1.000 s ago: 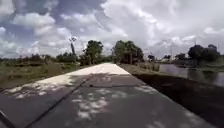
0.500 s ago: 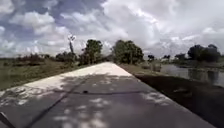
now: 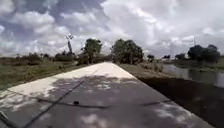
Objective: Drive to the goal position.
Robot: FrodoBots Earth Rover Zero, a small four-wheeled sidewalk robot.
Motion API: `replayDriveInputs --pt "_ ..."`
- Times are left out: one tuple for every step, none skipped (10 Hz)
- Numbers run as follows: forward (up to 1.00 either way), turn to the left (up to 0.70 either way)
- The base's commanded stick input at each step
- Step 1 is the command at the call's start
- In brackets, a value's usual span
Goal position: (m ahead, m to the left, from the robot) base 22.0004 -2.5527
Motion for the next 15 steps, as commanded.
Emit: replayDriveInputs --pt "0.85 0.00" --pt "0.85 0.00" --pt "0.85 0.00" --pt "0.85 0.00" --pt "0.85 0.00" --pt "0.85 0.00" --pt "0.85 0.00" --pt "0.85 0.00" --pt "0.85 0.00" --pt "0.85 0.00" --pt "0.85 0.00" --pt "0.85 0.00" --pt "0.85 0.00" --pt "0.85 0.00" --pt "0.85 0.00"
